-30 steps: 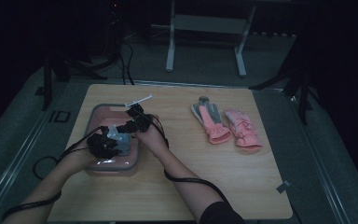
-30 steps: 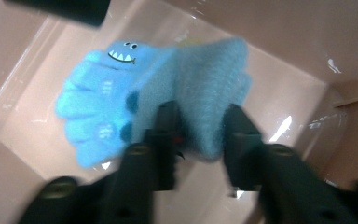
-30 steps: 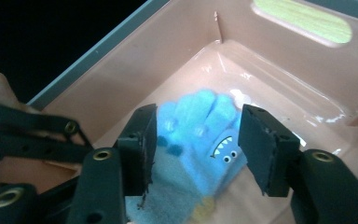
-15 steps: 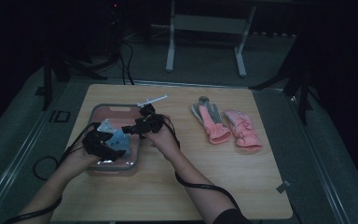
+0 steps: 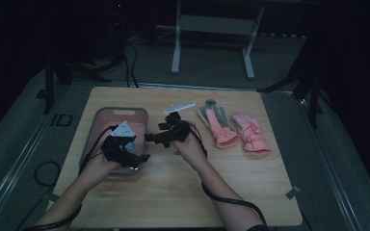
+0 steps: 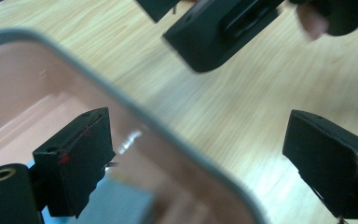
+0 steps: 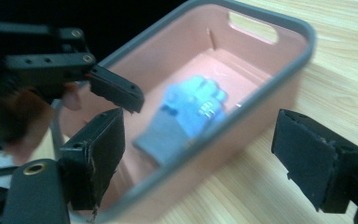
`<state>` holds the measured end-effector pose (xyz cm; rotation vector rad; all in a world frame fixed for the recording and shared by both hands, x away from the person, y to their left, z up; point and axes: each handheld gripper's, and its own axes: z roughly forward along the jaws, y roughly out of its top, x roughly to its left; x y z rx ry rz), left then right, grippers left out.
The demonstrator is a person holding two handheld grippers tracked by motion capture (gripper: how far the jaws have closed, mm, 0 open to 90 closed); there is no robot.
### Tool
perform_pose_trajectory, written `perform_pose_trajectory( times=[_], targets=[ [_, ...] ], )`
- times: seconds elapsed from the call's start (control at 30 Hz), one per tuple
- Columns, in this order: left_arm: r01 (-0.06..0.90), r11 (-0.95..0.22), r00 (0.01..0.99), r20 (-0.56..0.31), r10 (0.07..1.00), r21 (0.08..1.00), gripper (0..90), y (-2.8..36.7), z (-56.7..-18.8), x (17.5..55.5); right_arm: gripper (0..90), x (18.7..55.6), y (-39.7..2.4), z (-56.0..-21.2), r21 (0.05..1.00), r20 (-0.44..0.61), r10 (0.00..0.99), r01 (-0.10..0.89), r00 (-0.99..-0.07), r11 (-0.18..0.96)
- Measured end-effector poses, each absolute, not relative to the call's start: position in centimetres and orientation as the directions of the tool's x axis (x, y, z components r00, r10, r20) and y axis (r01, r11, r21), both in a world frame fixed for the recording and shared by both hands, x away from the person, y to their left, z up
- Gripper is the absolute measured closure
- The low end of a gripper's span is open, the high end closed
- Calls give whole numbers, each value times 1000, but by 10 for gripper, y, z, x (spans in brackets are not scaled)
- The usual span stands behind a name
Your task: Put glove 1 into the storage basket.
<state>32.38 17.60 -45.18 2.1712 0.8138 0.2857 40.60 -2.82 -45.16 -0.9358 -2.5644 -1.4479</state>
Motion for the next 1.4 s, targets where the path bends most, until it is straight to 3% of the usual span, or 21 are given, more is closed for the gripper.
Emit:
perform_pose_trajectory(
  times=[0.47, 1.17, 1.4],
  targets=[
    [422, -486, 832, -115, 542, 765, 87, 123, -462, 312, 152, 395, -90, -456, 764, 301, 515, 526, -803, 374],
    [422, -529, 881, -195, 431, 736, 87, 60, -523, 291, 141, 382, -157, -491, 791, 242, 577, 503, -780, 348],
    [399, -545, 883, -150, 444, 738, 87, 57, -536, 284, 141, 375, -171, -499, 785, 234, 607, 516, -759, 343]
  ],
)
